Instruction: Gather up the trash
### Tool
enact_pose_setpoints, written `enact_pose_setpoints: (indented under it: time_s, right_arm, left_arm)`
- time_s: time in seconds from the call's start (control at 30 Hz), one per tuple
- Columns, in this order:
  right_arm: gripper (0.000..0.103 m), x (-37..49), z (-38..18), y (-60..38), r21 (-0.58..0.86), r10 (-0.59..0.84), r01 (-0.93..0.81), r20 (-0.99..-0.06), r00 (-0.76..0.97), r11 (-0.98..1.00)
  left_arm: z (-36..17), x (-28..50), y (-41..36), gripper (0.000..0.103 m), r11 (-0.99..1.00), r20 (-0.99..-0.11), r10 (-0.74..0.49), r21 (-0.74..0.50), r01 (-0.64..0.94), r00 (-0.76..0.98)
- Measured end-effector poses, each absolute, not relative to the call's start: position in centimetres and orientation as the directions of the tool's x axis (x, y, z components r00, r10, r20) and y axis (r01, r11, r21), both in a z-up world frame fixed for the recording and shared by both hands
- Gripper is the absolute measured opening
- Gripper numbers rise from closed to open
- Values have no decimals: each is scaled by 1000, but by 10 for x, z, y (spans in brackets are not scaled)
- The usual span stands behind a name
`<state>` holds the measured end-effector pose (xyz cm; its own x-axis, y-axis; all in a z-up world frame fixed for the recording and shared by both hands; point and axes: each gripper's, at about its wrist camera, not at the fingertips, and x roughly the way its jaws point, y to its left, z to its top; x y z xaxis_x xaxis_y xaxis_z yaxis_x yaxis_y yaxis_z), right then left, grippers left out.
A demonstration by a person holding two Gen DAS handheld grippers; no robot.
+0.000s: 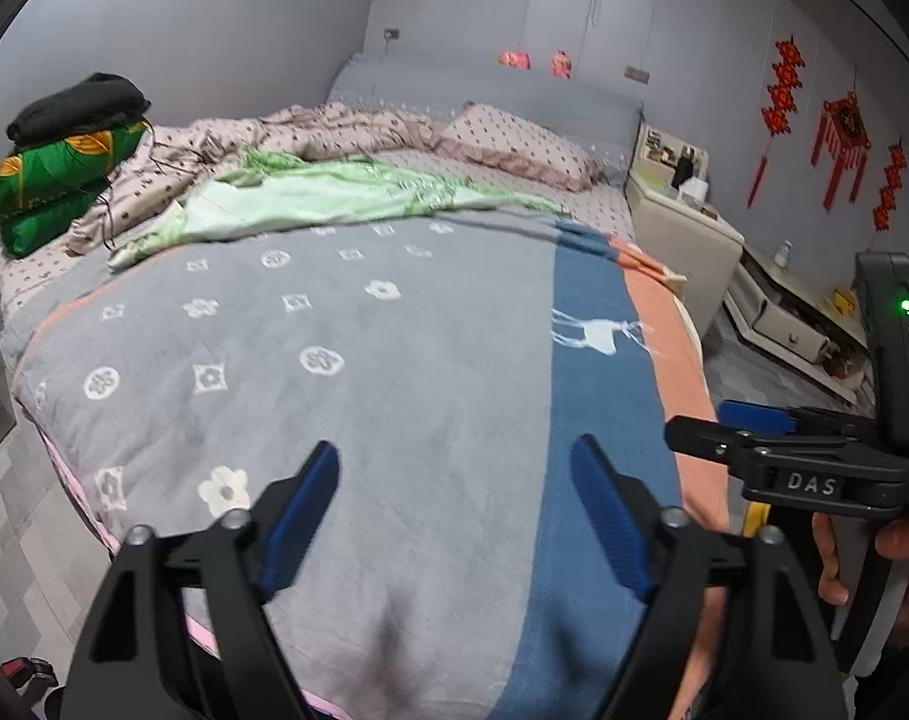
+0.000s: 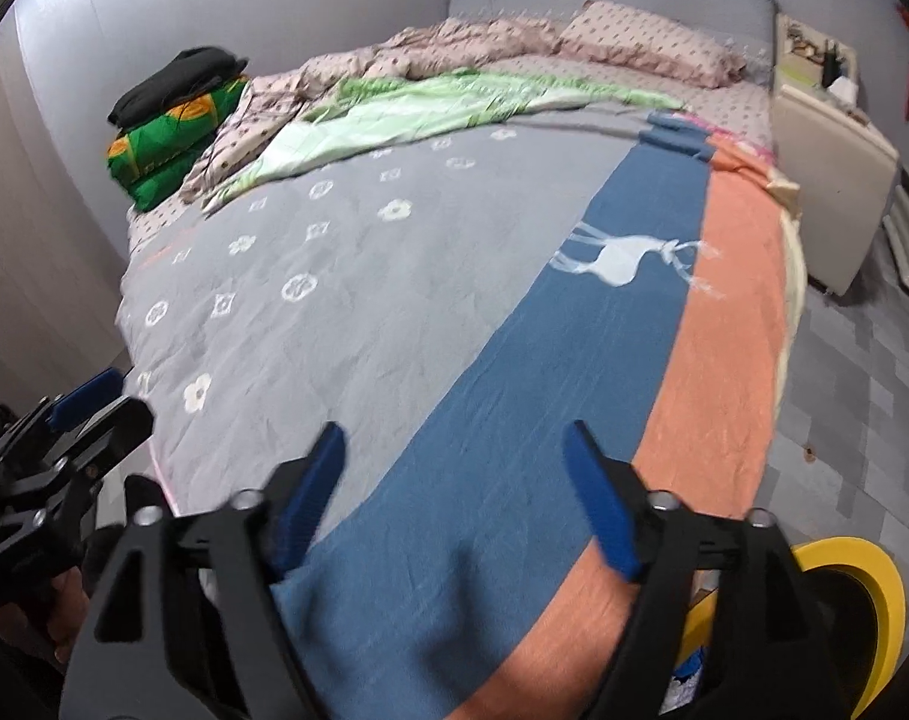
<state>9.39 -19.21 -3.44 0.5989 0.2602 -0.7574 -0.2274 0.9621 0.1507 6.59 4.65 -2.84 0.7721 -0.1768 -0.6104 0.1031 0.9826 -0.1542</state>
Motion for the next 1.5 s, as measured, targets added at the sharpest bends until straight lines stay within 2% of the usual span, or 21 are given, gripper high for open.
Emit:
enact_pose_setpoints:
  time_s: [0.1, 0.2, 0.53, 0.77, 0.97, 1.17, 1.3, 1.5]
  right_arm:
    - [91, 90, -28, -193, 147, 248, -209, -729, 638, 967]
    - [95, 86, -21, -194, 113, 210, -185, -701, 682, 976]
    - [95, 69, -1, -202, 102, 145, -105, -610, 779, 989]
    - [95, 49, 12, -212, 88, 84, -45, -519, 851, 995]
    - [95, 33, 18, -218, 107, 85, -38, -481, 873, 993]
    - [95, 15, 27, -217, 72, 35, -6, -407, 913, 997]
    - [95, 7, 31, -214, 50, 14, 5, -369, 929, 999]
    - [95, 3, 31, -213, 52, 12, 8, -361, 932, 999]
  left_arm:
    - [-23, 63, 48, 85, 986, -584, -157, -145, 88, 796]
    - [-18, 59, 49, 89, 989, -562, -138, -125, 81, 816]
    - [-4, 40, 48, 95, 992, -484, -103, -112, 56, 869]
    - [9, 22, 50, 95, 990, -418, -98, -134, 45, 903]
    - [22, 3, 57, 95, 986, -349, -97, -162, 42, 932]
    - [35, -15, 56, 95, 990, -275, -74, -136, 37, 958]
    - [40, -23, 55, 95, 989, -252, -79, -141, 44, 964]
    - [43, -24, 58, 95, 988, -248, -85, -149, 49, 965]
